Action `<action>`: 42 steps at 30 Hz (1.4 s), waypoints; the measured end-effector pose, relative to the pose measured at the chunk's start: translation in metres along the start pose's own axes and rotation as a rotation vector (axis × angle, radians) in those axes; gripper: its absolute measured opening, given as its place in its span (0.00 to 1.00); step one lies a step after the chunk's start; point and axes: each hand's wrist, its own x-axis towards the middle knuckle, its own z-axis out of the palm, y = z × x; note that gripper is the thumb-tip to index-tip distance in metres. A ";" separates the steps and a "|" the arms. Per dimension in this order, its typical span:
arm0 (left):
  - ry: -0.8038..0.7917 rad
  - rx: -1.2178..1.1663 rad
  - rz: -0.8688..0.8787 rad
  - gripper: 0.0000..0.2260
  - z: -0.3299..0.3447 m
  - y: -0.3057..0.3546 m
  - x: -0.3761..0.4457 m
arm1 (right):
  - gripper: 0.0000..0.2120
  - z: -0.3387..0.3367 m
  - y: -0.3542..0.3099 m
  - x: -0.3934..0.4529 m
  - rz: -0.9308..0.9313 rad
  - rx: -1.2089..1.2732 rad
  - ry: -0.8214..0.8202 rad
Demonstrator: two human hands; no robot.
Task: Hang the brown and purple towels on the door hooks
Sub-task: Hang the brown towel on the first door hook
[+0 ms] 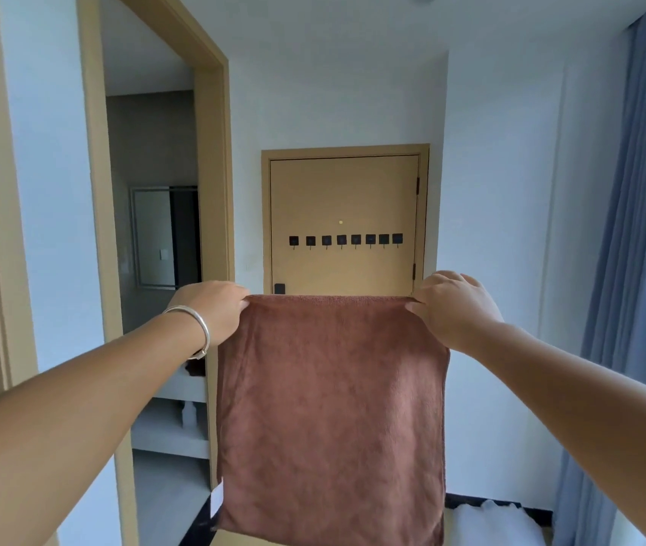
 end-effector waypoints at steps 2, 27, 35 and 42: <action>0.003 0.015 -0.004 0.15 0.013 -0.001 0.027 | 0.18 0.017 0.007 0.023 -0.003 0.003 -0.001; 0.075 -0.017 0.066 0.14 0.205 -0.089 0.329 | 0.20 0.232 0.006 0.296 0.088 -0.045 -0.044; 0.047 -0.049 0.085 0.13 0.279 -0.131 0.408 | 0.20 0.301 -0.009 0.379 0.113 -0.039 -0.036; 0.003 -0.053 0.078 0.13 0.349 -0.149 0.484 | 0.19 0.383 0.000 0.454 0.082 -0.034 -0.024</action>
